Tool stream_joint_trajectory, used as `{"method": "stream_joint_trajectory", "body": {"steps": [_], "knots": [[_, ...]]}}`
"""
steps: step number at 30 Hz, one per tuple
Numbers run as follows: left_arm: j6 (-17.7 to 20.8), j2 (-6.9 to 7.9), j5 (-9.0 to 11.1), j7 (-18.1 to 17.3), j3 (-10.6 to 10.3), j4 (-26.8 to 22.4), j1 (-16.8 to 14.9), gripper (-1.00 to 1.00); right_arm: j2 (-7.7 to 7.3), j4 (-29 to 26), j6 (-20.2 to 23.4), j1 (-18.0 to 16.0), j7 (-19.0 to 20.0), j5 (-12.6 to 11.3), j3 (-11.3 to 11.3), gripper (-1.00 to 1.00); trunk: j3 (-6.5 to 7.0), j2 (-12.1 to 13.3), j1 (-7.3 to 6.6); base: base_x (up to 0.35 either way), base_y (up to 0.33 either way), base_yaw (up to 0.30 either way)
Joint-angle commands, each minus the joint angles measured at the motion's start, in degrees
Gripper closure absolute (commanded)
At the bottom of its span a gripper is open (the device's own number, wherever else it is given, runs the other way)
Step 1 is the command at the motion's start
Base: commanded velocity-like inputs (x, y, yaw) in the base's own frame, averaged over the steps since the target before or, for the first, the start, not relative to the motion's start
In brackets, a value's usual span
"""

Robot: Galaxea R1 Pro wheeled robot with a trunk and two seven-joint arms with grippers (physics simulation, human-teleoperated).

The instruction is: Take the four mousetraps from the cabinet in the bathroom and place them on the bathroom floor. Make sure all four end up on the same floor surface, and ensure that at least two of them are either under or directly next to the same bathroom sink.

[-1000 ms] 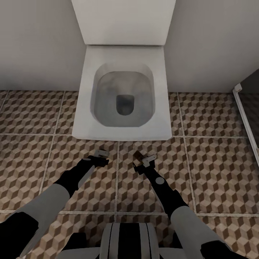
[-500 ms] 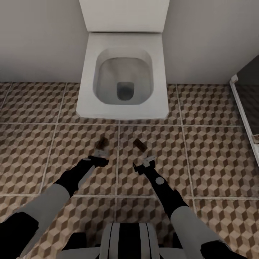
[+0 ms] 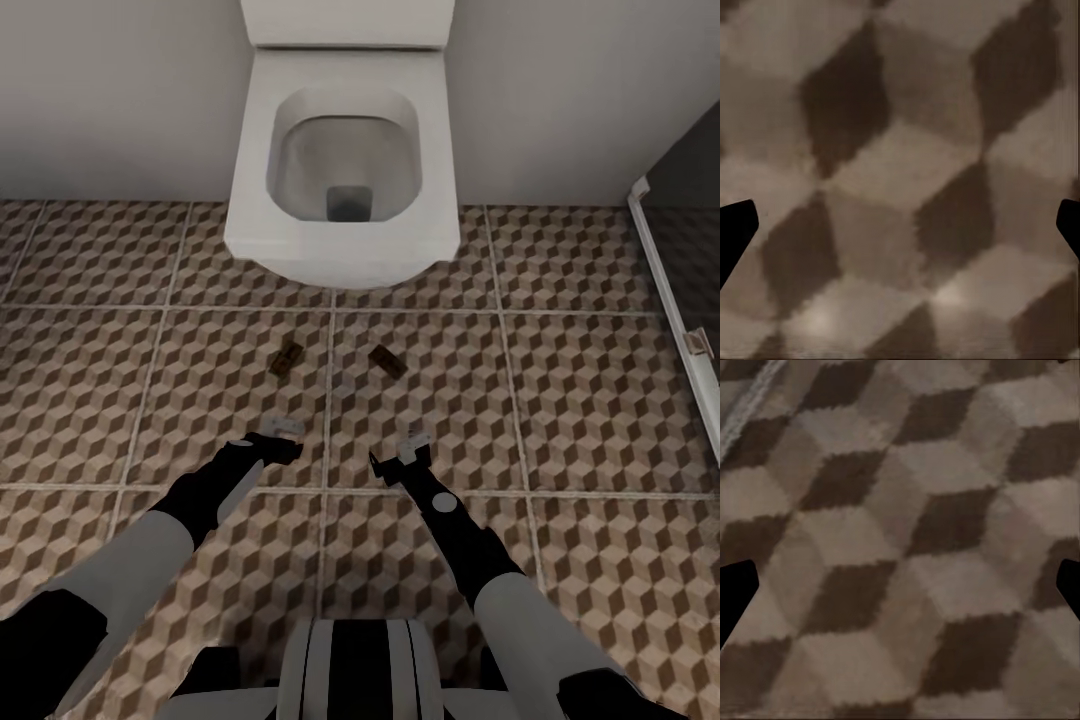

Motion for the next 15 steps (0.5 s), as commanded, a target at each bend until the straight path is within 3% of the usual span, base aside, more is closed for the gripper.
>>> {"method": "stream_joint_trajectory", "body": {"steps": [1, 15], "knots": [[0.2, 0.09, 0.6, 0.56, -0.43, -0.14, -0.04, -1.0, 0.03, 0.01, -0.16, 0.0, 0.14, 0.5, -0.15, -1.0, -0.02, -0.01, -0.04, -0.171, 0.0, 0.0], [0.22, -0.1, 0.59, 0.6, -0.43, -1.21, -0.04, -1.0, 0.03, -0.28, -0.16, 0.0, 0.16, 0.5, -0.15, -1.0, -0.02, -0.01, -0.04, -0.033, 0.0, 0.0]]}}
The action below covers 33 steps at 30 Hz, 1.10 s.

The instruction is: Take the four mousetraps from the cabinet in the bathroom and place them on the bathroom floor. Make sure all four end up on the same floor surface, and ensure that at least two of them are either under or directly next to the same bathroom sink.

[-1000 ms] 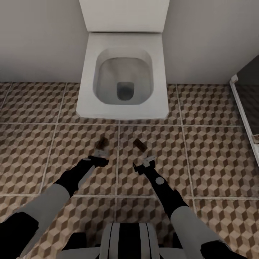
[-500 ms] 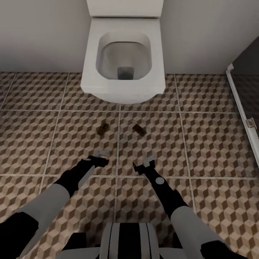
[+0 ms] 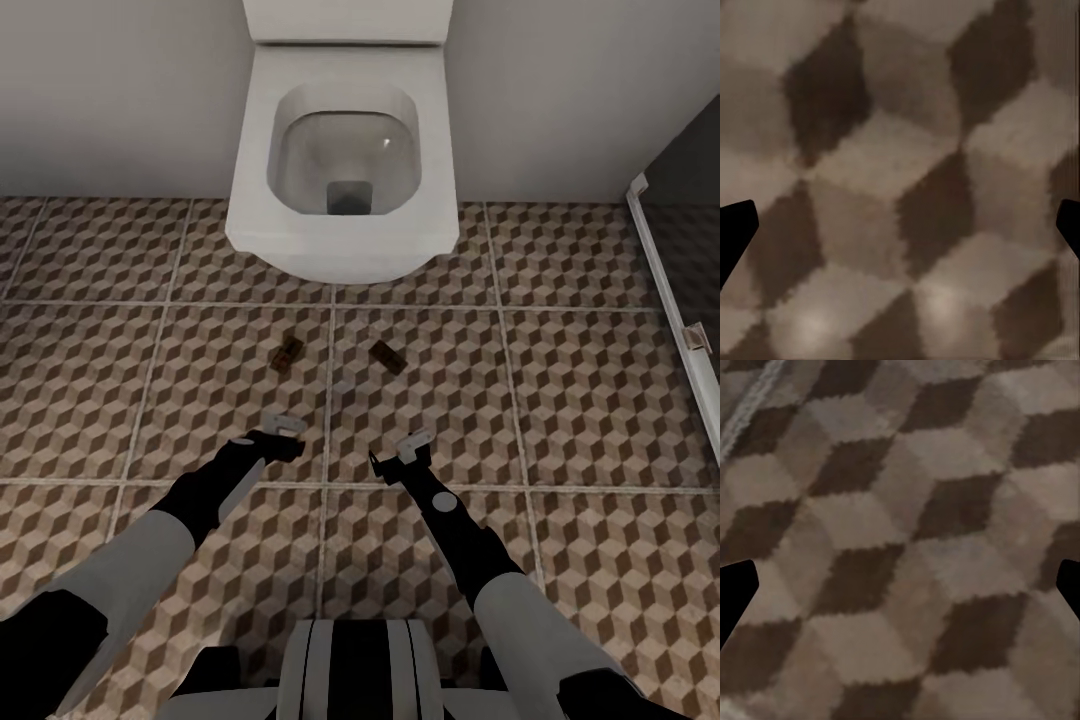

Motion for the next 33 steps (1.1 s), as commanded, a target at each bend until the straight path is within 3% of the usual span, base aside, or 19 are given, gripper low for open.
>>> {"method": "stream_joint_trajectory", "body": {"steps": [1, 5, 33], "knots": [[0.21, 0.09, 0.61, 0.57, -0.42, -0.28, -0.04, -1.0, 0.03, 0.0, -0.16, -0.02, 0.15, 0.5, -0.14, -1.0, -0.03, -0.01, -0.01, -0.001, 0.0, 0.0], [0.25, 0.07, 0.62, 0.59, -0.42, -0.76, -0.04, -1.0, 0.03, 0.01, -0.16, -0.03, 0.13, 0.5, -0.09, -1.0, -0.03, -0.01, -0.01, 0.0, 0.0, 0.0], [0.44, 0.07, 0.75, 0.69, -0.43, -0.57, -0.04, -1.0, 0.03, 0.12, -0.16, -0.03, 0.15, 0.47, -0.06, -1.0, 6.18, 0.36, -0.73, 0.0, 0.0, 0.0]]}}
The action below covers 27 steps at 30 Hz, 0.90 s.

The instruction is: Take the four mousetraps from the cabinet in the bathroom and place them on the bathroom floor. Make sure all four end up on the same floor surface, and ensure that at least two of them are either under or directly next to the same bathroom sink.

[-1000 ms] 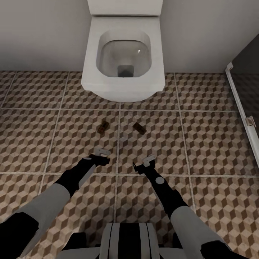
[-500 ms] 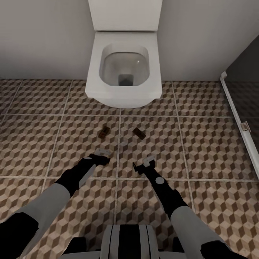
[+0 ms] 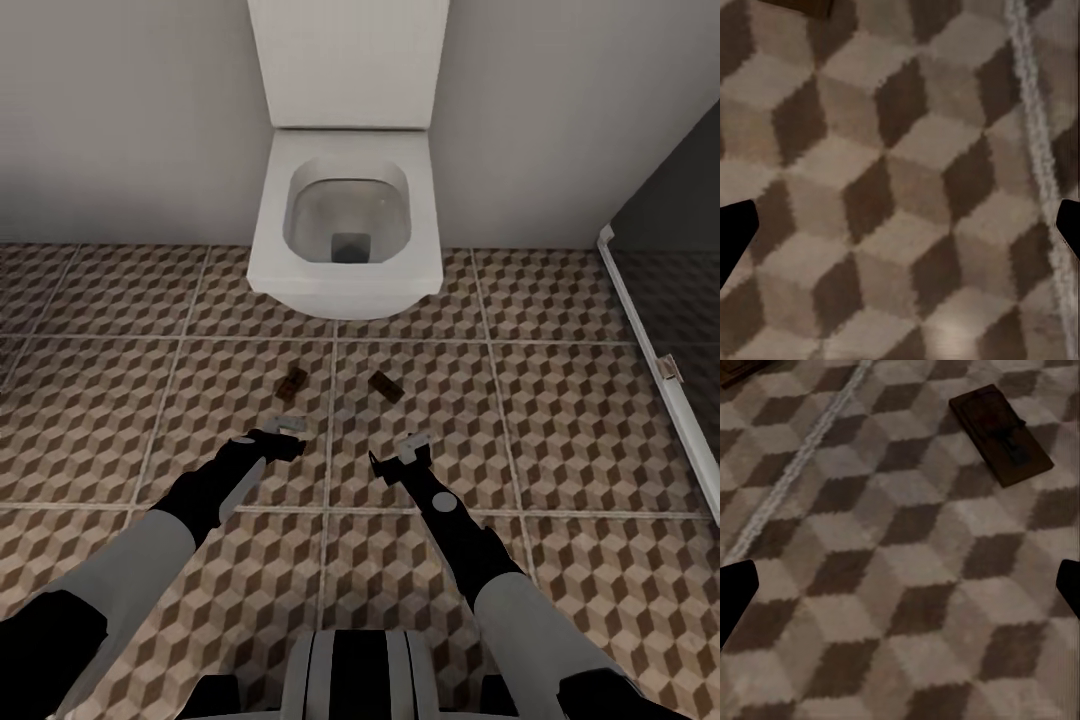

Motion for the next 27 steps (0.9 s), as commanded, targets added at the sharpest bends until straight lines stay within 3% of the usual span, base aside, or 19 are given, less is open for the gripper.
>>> {"method": "stream_joint_trajectory", "body": {"steps": [1, 15, 19, 27], "knots": [[0.2, 0.09, 0.63, 0.56, -0.4, -0.08, -0.04, -1.0, 0.03, 0.01, -0.16, -0.02, 0.16, 0.52, -0.11, -1.0, 0.2, 0.0, -0.03, 0.0, 0.0, 0.0], [-0.09, 0.18, 0.72, 0.32, -0.41, 2.33, 0.13, -1.0, 0.03, -0.06, -0.19, 0.01, 0.38, 0.51, -0.1, -1.0, 3.3, 0.19, -0.39, 0.0, 0.0, 0.0], [-0.13, 0.18, 0.73, 0.24, -0.42, 3.51, 0.14, -1.0, -0.05, -0.11, 0.04, 0.04, 0.37, 0.47, -0.19, -1.0, 4.02, 1.8, -1.27, 0.0, 0.0, 0.0], [-2.24, 0.06, 0.81, 0.13, -0.47, 6.15, 0.14, -1.0, -2.67, -0.08, 0.33, 0.06, 0.2, 0.35, -0.3, -1.0, 5.48, 5.0, -3.03, 0.0, 0.0, 0.0]]}}
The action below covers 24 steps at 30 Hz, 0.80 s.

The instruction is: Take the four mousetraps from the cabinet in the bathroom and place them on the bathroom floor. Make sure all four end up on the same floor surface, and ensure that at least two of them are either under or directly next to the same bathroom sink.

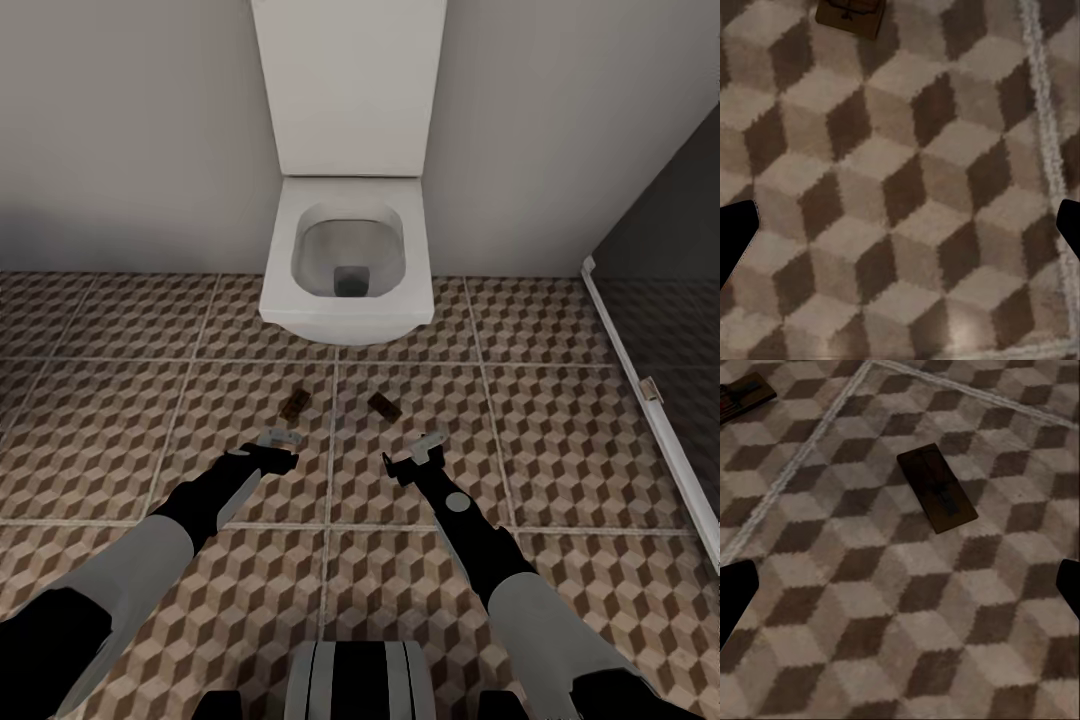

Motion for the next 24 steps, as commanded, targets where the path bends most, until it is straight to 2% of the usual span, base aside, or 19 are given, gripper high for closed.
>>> {"method": "stream_joint_trajectory", "body": {"steps": [1, 5, 11, 13, 24], "knots": [[-0.05, 0.06, 0.62, 0.52, -0.47, 0.11, -0.03, -1.0, -0.2, 0.04, -0.16, -0.02, 0.14, 0.5, -0.14, -1.0, 0.18, 0.4, -0.23, 0.0, 0.0, 0.0], [-0.76, -0.18, 0.62, 0.46, -0.48, 1.22, 0.0, -1.0, -1.0, 0.09, -0.14, 0.09, 0.13, 0.46, -0.15, -1.0, 1.12, 2.01, -1.11, 0.0, 0.0, 0.0], [-1.7, -0.29, 0.63, 0.43, -0.48, 2.63, 0.3, -1.0, -3.35, 0.2, -0.13, 0.3, 0.13, 0.41, -0.16, -1.0, 2.7, 4.41, -2.43, 0.0, 0.0, 0.0], [-2.99, -0.3, 0.63, 0.39, -0.48, 3.3, 0.69, -1.0, -4.11, 0.28, -0.13, 0.36, 0.13, 0.39, -0.16, -1.0, 3.24, 5.22, -2.87, 0.0, 0.0, 0.0], [-9.42, -0.8, 0.63, -0.61, -0.48, 9.68, 1.94, -1.0, -6.19, 3.23, -0.39, 0.58, -0.07, 0.36, -0.16, -1.0, 6.22, 9.63, -5.28, 0.0, 0.0, 0.0]]}}
